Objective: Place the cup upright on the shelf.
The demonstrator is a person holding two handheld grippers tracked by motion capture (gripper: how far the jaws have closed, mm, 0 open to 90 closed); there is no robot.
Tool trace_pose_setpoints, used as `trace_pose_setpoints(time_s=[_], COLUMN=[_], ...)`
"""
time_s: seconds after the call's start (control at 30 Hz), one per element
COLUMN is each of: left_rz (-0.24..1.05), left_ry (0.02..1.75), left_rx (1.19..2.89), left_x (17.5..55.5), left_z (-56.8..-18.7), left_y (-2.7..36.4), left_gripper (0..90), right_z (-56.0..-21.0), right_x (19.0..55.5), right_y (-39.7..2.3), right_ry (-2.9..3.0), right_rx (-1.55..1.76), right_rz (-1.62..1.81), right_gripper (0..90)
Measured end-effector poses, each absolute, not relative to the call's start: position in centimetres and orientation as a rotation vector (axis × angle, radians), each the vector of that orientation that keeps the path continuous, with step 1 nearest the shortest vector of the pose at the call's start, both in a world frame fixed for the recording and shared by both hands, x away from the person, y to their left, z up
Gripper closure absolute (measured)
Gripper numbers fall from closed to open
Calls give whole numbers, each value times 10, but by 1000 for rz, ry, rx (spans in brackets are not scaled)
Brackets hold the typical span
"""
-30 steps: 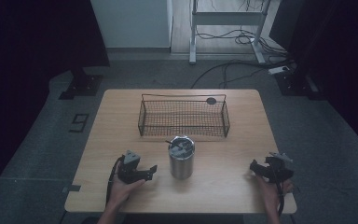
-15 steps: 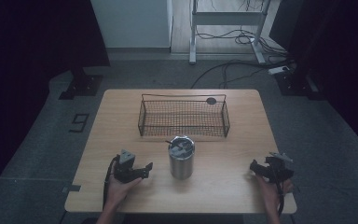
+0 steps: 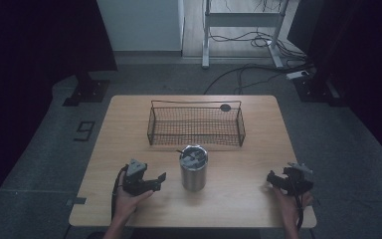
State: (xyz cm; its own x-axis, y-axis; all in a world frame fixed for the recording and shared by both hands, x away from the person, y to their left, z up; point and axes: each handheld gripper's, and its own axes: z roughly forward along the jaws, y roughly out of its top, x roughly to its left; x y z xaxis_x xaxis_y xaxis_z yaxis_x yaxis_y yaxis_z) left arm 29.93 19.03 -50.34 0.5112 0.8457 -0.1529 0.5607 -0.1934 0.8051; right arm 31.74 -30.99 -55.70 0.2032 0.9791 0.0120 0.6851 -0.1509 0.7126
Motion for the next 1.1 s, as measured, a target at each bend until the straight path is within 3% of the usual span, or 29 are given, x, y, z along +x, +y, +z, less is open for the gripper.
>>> trace_pose_setpoints(time_s=[1.1], left_rz=[280], left_ry=[915], left_rx=[1947], left_x=[283], left_z=[-472], left_y=[136], left_gripper=[20], right_z=[-557], right_x=[316], right_y=[-310], right_ry=[1535], right_rx=[1910], right_rz=[658], right_gripper=[5])
